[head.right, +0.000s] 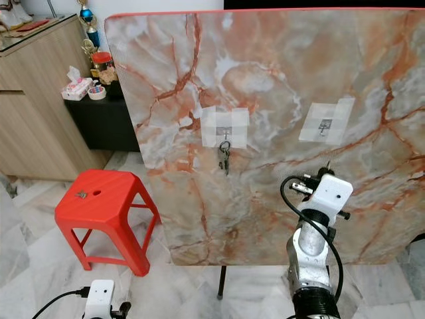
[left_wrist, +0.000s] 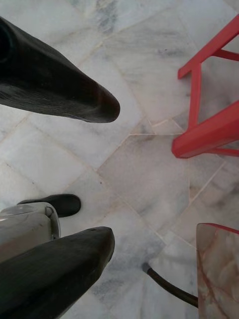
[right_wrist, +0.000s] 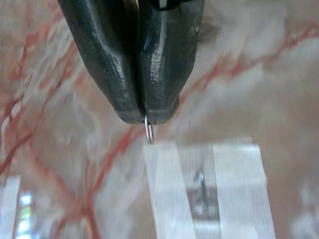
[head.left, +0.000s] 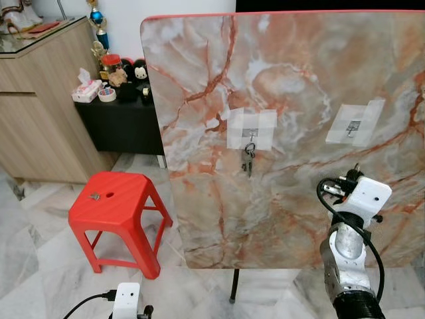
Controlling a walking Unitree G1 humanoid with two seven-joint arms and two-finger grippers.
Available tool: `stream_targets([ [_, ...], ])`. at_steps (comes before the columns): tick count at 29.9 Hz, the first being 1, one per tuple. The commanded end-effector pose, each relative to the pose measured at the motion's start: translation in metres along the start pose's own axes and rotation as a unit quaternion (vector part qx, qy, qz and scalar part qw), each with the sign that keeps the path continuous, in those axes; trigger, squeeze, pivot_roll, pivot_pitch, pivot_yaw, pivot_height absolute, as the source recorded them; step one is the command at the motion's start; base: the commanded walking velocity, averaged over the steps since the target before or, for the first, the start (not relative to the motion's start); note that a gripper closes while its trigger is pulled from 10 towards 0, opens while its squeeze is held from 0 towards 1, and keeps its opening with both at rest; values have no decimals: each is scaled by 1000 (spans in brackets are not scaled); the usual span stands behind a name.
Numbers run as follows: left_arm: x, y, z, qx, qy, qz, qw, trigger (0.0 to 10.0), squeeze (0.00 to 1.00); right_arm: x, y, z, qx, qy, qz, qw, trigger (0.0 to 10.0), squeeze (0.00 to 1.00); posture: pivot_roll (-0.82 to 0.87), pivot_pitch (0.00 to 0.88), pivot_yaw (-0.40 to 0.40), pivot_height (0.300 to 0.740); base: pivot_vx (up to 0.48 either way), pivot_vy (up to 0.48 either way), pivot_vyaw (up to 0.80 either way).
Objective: Hang keys on a hook
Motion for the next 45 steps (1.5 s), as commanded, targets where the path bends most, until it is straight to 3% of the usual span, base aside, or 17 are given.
stream_targets([
  [1,0,0,-3,0,10,0,1000,10000,0,6,8,11,-8,-24,18,1000,10000,0,-47,0,18,740,0,0,0],
  [14,0,-1,-2,3,10,-2,1000,10000,0,29,22,33,-33,-66,18,997,10000,0,-48,0,21,740,0,0,0],
  [22,0,-1,-1,1,9,0,1000,10000,0,43,29,33,-105,-48,24,993,10000,0,-42,0,20,740,0,0,0],
  [26,0,-1,-2,1,9,1,1000,10000,0,44,33,35,-128,-58,33,990,10000,0,-42,0,20,740,0,0,0],
  [45,0,-3,-2,1,12,0,1000,10000,0,42,36,23,-148,-30,50,987,10000,0,-43,0,16,740,0,0,0],
])
Point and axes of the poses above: a point about 5 cm out from each wrist's last joint towards the gripper, its own x axis pointing out of the wrist towards the gripper, its own z axis along the axis of the wrist's last joint, y = z × x, the point moved 1 cm from there along x, pointing out of the wrist towards the gripper, and after that the axes turned 12 degrees about x, right-handed, at the moved point
